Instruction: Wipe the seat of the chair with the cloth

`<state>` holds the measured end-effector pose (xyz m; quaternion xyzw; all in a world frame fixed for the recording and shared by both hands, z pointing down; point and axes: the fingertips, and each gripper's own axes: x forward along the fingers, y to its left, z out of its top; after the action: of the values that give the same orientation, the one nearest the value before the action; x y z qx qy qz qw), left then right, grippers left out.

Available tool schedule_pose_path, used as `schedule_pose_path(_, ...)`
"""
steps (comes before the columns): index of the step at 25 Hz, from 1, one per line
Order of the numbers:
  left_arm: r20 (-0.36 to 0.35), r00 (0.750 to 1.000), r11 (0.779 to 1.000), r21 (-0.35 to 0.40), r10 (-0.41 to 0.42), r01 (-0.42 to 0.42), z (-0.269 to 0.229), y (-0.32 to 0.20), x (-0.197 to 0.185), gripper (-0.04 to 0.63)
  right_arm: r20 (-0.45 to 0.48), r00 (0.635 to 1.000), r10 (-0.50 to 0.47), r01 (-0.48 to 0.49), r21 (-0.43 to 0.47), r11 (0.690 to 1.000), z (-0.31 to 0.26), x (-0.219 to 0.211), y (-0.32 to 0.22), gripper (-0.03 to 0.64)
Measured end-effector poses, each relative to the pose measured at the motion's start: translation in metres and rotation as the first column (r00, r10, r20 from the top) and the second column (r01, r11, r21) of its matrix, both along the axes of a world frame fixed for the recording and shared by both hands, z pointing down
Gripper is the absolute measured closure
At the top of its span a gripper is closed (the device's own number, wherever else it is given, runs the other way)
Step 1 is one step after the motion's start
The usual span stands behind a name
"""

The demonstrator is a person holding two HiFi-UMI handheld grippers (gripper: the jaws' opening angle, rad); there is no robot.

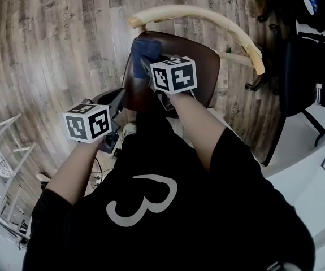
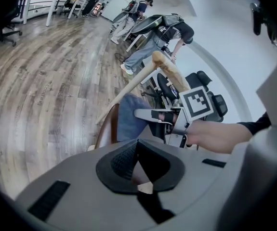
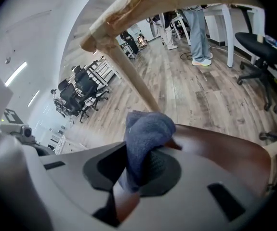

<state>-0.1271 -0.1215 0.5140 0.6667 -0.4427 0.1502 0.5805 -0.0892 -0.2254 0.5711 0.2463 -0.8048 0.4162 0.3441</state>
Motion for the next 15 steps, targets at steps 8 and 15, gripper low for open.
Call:
schedule_pose_path(8, 0.001, 1.0, 0.999, -0.04, -0.005, 0.005, 0.017, 0.012, -0.006, 0.581, -0.024, 0.999, -0.027, 0.028, 0.028, 0.999, 0.028, -0.018, -0.017, 0.545)
schedule_pose_path(15, -0.003, 0.999, 0.997, -0.059, -0.041, 0.041, 0.028, 0.012, -0.015, 0.581, -0.099, 0.993, -0.061, 0.062, 0.016, 0.998, 0.059, -0.022, -0.026, 0.545)
